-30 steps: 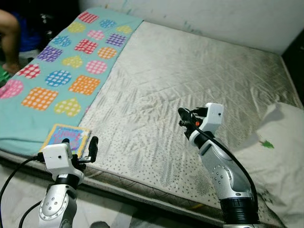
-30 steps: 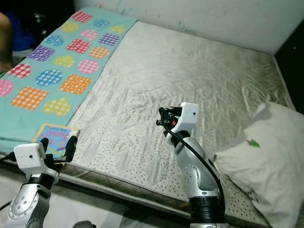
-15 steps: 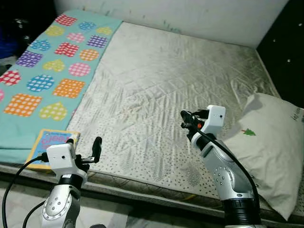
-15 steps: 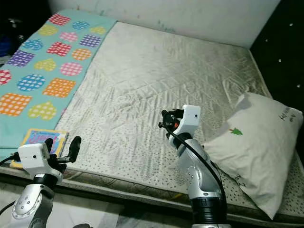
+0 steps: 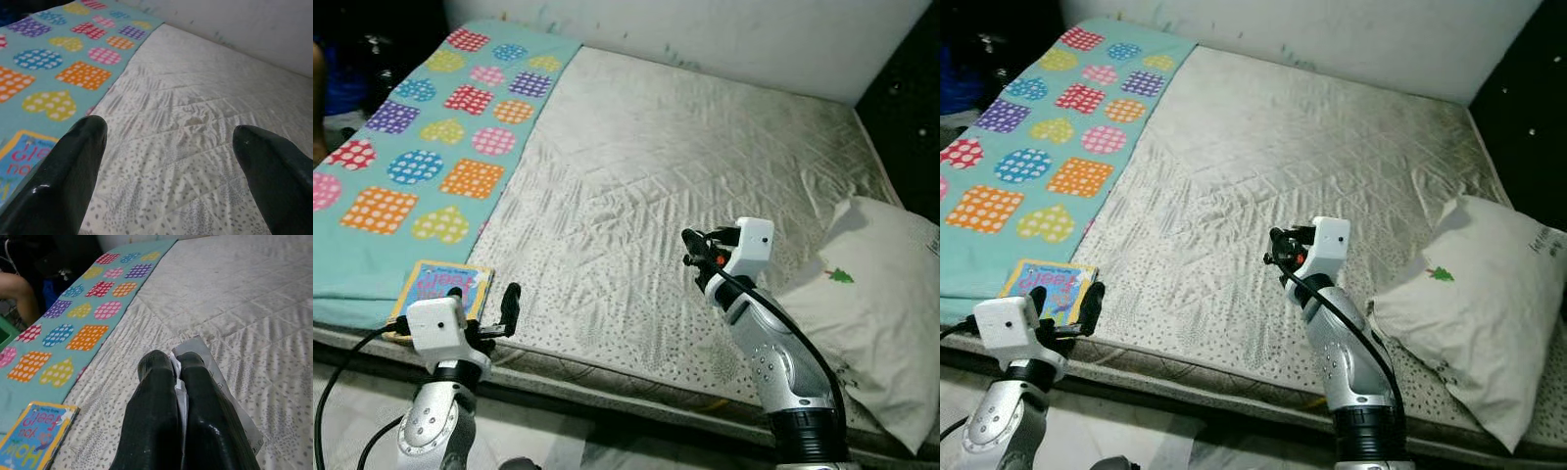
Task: Clean up the room
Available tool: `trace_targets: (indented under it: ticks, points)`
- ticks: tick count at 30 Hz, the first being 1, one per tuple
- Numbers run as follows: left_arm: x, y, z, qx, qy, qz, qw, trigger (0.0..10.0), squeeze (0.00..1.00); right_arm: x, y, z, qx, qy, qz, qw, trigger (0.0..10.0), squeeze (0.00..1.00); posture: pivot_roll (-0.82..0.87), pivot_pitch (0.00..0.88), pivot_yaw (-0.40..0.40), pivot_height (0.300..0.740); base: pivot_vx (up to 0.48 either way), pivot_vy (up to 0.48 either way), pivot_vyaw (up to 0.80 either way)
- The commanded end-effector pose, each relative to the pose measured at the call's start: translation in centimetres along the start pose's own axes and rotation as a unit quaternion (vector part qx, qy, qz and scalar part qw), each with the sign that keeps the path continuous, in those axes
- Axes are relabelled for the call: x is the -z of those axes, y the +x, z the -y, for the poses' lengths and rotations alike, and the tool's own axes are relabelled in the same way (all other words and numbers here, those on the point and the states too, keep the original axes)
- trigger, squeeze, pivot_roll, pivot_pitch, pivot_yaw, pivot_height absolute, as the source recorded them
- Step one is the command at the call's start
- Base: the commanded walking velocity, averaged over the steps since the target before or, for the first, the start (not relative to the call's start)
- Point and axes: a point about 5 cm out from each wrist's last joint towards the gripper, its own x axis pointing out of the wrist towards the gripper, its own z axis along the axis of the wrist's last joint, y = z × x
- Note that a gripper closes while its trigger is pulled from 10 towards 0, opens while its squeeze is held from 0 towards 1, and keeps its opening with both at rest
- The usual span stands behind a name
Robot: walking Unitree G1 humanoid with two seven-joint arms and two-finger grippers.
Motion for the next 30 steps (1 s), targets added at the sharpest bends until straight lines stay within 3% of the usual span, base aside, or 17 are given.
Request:
trace_targets:
  ticks: [1, 30]
  points:
    - [0.2, -0.07, 0.29, 0.008, -0.003, -0.005, 1.0, 10.0, 0.0, 0.09, -0.07, 0.44, 0.008, -0.004, -0.001, 1.0, 10.0, 0.0, 0.08, 0.128, -0.124, 0.74, 0.0, 0.33, -0.8]
    - [0.25, -0.05, 0.21, 0.003, -0.011, -0.007, 1.0, 10.0, 0.0, 0.84, -0.35, 0.78, 0.006, -0.023, -0.012, 1.0, 10.0, 0.0, 0.07, 0.134, -0.127, 0.74, 0.0, 0.37, -0.04]
